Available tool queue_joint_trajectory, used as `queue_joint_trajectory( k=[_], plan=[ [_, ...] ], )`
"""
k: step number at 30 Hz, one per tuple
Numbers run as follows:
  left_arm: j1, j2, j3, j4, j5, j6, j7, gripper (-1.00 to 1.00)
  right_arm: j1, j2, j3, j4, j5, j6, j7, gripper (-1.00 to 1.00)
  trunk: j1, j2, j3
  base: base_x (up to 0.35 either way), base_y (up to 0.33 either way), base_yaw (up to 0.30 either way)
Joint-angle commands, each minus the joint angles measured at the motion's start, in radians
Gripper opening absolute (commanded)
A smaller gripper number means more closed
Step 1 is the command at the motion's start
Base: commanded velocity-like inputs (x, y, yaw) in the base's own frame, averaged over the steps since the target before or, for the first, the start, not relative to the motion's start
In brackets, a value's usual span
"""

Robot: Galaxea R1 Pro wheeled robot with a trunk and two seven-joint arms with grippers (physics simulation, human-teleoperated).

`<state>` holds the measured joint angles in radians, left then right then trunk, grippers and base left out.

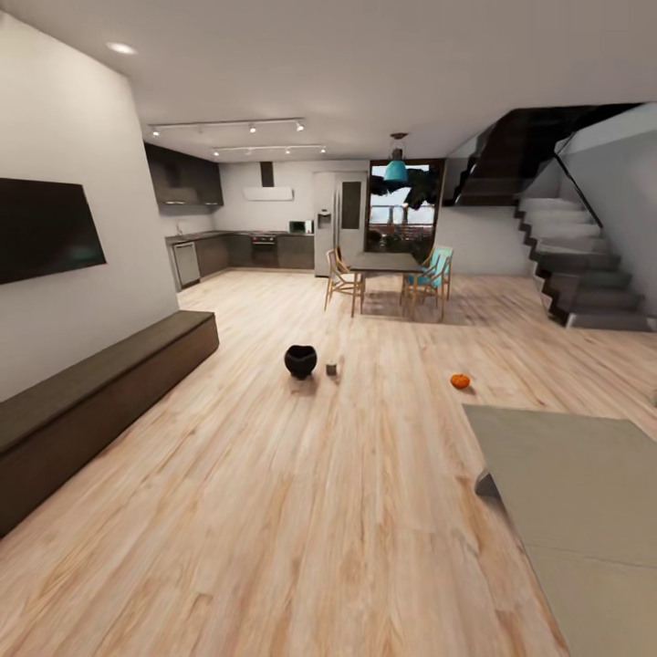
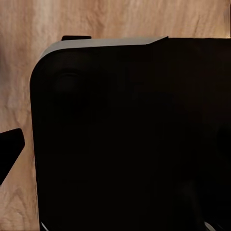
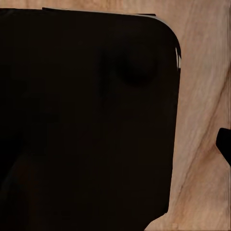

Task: Place each of the two pumpkins and all three candles from the living room inside a cabinet in the living room (use any cabinet), then make sure every cabinet is closed, and position the cauldron so it is next to a table in the living room.

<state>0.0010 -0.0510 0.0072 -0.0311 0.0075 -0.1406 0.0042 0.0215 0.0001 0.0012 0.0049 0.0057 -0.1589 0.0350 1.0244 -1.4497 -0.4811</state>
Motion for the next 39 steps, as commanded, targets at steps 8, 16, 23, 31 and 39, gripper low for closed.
queue_joint_trajectory(
  k=[8, 16, 23, 31, 39],
  plan=[
    [0.000, -0.001, 0.002, -0.001, 0.004, -0.002, 0.000, 1.00, 0.000, 0.000, 0.000, 0.000, 0.002, -0.004, 0.002, 1.00, 0.001, 0.000, -0.001, 0.335, -0.031, 0.054],
    [0.000, -0.001, 0.002, -0.001, 0.002, -0.002, 0.000, 1.00, 0.000, 0.000, 0.007, 0.003, 0.018, -0.011, 0.003, 1.00, 0.001, 0.000, -0.001, 0.341, -0.001, 0.051],
    [0.000, -0.001, 0.002, -0.001, 0.000, -0.002, 0.000, 1.00, 0.000, -0.001, 0.007, 0.007, 0.081, -0.042, -0.008, 1.00, 0.001, 0.000, -0.001, 0.342, 0.000, 0.001],
    [0.000, -0.001, 0.002, -0.001, 0.001, -0.002, 0.000, 1.00, 0.000, 0.000, 0.000, 0.006, 0.072, -0.049, -0.008, 1.00, 0.001, 0.000, -0.001, 0.342, 0.000, 0.005],
    [0.000, -0.002, 0.002, -0.001, 0.003, -0.002, 0.000, 1.00, 0.000, 0.000, 0.000, 0.005, 0.072, -0.048, -0.007, 1.00, 0.001, 0.000, -0.001, 0.342, 0.000, 0.131]
  ],
)
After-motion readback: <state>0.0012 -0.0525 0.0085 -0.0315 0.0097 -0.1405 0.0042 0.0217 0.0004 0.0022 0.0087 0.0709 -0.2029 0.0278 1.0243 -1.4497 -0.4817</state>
